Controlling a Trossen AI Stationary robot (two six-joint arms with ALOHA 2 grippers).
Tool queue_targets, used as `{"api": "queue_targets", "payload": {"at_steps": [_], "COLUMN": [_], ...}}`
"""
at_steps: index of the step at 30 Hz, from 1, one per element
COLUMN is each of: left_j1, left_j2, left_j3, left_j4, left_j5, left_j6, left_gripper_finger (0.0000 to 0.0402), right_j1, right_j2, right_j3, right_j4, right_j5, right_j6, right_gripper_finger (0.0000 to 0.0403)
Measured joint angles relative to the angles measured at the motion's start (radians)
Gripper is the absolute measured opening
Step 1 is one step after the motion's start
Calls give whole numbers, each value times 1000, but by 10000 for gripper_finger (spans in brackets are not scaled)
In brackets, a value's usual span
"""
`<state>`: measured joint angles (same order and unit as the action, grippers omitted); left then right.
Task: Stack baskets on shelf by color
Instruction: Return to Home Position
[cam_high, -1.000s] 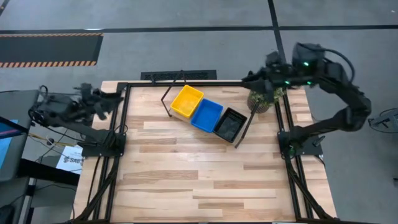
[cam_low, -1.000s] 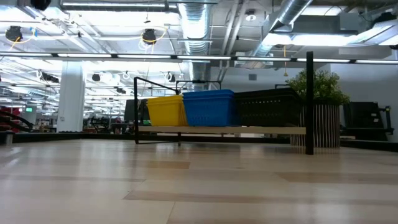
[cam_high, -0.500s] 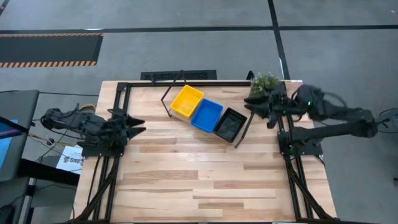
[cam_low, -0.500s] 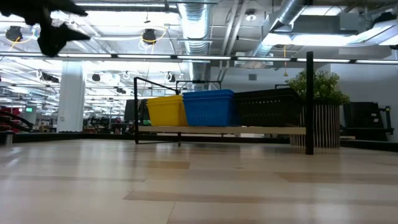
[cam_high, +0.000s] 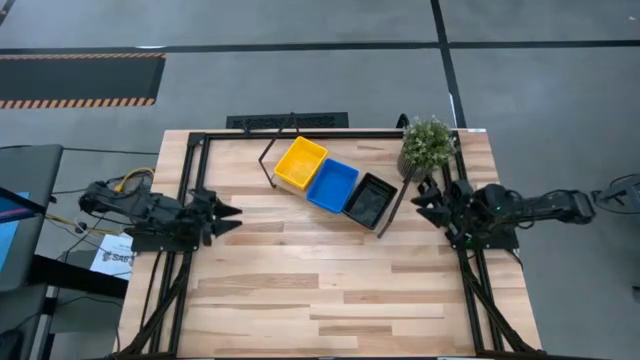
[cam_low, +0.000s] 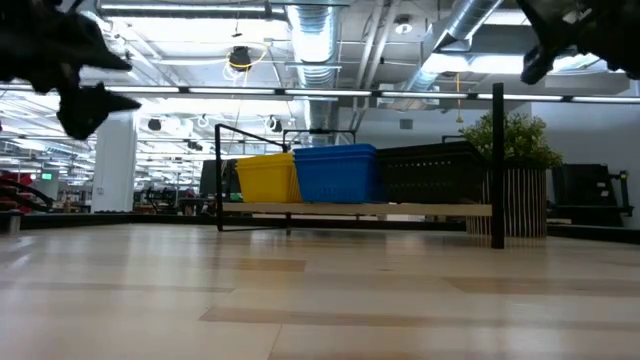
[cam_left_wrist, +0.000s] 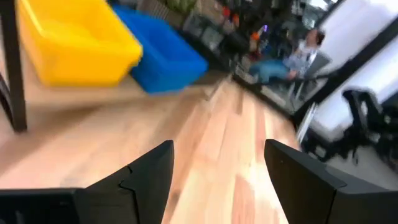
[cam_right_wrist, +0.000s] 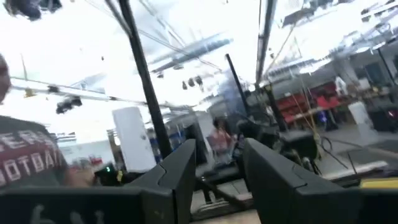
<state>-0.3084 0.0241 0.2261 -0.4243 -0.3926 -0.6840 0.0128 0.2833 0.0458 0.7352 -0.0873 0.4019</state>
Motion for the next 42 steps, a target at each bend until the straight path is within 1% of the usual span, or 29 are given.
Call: {"api": "queue_targets", "payload": {"at_steps": [1, 2, 3, 5, 9, 12, 14, 19, 22, 25, 28, 29, 31, 32, 34, 36, 38, 39, 40, 41, 42], "left_j1": [0, 0, 0, 0, 0, 0, 1, 0, 1, 5, 4, 4, 3, 3, 3, 6, 11, 10, 12, 16, 21], "left_j2": [-5, -7, -7, -8, -5, -7, -9, -7, -7, -7, -7, -7, -7, -7, -14, -23, -23, -21, -11, 3, 14], "left_j3": [-21, -42, -59, -92, -119, -120, -121, -128, -132, -127, -126, -126, -131, -133, -132, -142, -178, -198, -218, -215, -216], "left_j4": [6, 24, 61, 102, 114, 114, 121, 163, 180, 149, 143, 146, 195, 224, 286, 346, 394, 408, 455, 464, 471], "left_j5": [15, 31, 34, 37, 24, -29, -46, -35, -48, -96, -110, -108, -85, -78, 19, 117, 213, 262, 299, 316, 310], "left_j6": [0, -3, -12, -33, -17, 8, 24, 31, 90, 216, 322, 327, 280, 301, 421, 480, 473, 443, 442, 444, 452], "left_gripper_finger": [238, 238, 238, 238, 238, 238, 238, 238, 238, 238, 238, 238, 238, 238, 238, 238, 238, 238, 238, 238, 238], "right_j1": [11, 22, 31, 43, 38, 27, 23, 23, 23, 23, 23, 25, 32, 35, 42, 47, 47, 47, 47, 46, 43], "right_j2": [-17, -27, -40, -53, -80, -84, -81, -81, -81, -81, -81, -81, -80, -80, -79, -78, -94, -101, -105, -110, -117], "right_j3": [-36, -36, -32, -33, -33, -33, -33, -33, -33, -33, -33, -33, -33, -33, -33, -33, -33, -33, -32, -32, -33], "right_j4": [18, 14, -30, -58, -128, -168, -187, -249, -267, -269, -350, -400, -482, -494, -489, -456, -431, -426, -425, -429, -432], "right_j5": [3, 10, 14, 33, 38, 41, 41, 42, 42, 43, 39, 38, 38, 38, 38, 29, -11, -31, -45, -50, -54], "right_j6": [-16, -31, -37, -64, -110, -112, -111, -33, -20, -41, -94, -100, -56, -28, -22, -64, -132, -164, -190, -208, -223], "right_gripper_finger": [159, 158, 158, 158, 162, 166, 169, 173, 173, 172, 172, 172, 173, 173, 173, 173, 171, 171, 170, 170, 169]}}
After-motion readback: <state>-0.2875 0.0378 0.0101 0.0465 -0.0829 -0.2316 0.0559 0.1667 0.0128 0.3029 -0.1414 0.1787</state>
